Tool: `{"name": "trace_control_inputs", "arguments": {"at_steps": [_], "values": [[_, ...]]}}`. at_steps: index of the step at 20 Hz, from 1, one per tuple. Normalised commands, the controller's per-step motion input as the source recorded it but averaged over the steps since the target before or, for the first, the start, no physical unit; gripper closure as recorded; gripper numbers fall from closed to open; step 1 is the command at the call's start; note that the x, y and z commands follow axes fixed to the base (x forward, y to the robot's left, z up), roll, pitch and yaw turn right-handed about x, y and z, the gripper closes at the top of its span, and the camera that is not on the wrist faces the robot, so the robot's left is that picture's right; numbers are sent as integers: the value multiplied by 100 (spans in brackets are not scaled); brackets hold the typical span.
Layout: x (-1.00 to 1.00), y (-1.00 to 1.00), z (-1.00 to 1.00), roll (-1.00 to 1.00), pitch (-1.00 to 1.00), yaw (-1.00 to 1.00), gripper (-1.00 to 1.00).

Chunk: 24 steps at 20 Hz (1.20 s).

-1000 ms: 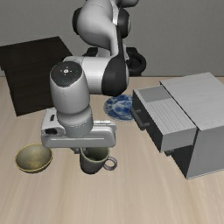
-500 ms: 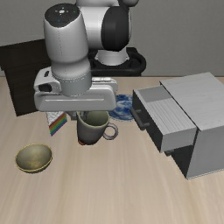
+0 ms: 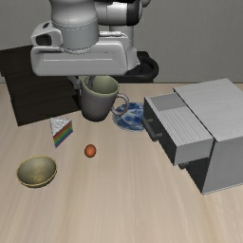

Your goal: Pick up the mug and place it on the top of the cabinet

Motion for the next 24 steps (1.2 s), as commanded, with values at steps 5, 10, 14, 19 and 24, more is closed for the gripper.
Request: {"name": "trace_control_inputs", "arguments": {"at_steps": [5,10,14,19,24], "values": [[-100,0,0,0,0,0,100],[0,100,0,0,0,0,100],[0,100,0,0,0,0,100],[0,100,0,0,0,0,100],[0,100,0,0,0,0,100]]}}
